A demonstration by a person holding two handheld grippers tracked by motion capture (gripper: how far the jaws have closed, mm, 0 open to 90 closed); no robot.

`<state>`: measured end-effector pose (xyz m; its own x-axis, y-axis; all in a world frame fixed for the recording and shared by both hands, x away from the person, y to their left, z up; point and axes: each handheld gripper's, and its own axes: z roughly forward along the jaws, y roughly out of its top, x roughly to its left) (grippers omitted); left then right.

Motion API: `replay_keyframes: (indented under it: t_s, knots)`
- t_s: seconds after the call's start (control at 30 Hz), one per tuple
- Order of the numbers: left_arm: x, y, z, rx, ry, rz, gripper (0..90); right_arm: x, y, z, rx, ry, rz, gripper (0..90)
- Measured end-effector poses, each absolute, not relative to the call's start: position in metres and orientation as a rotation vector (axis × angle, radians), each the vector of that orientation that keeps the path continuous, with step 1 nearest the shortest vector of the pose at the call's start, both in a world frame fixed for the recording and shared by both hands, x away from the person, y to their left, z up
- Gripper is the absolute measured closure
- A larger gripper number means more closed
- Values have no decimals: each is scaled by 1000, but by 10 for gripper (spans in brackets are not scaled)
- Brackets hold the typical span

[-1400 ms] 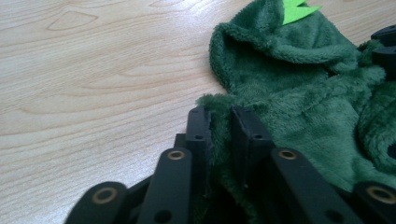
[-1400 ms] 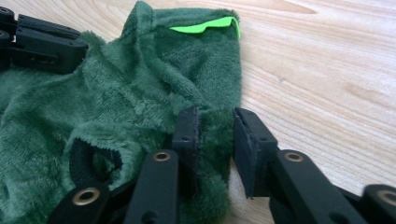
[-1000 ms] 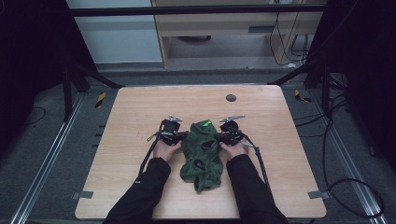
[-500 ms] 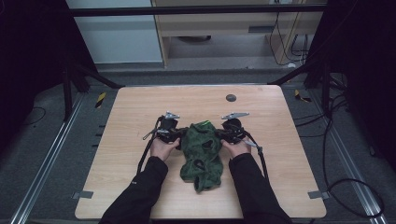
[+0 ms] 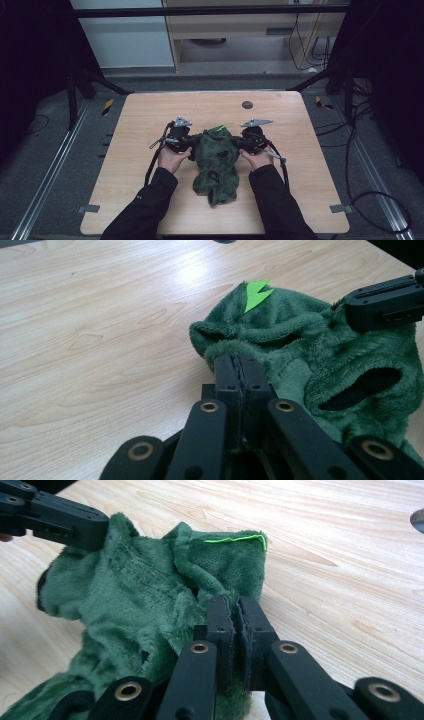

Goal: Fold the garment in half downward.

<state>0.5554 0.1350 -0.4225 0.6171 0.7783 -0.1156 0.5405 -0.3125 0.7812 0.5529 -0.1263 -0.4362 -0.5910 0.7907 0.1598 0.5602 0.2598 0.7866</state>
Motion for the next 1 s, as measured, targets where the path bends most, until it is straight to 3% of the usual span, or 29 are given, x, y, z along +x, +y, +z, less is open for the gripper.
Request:
replay_keyframes:
  t_s: [0.47, 1.0]
  knots:
    - [528, 141, -405, 2006, 970, 370, 892, 528, -121, -418, 1121, 2292, 1284, 855]
    - [499, 141, -410, 2036, 950, 348, 892, 505, -128, -420, 1089, 2309, 1313, 852]
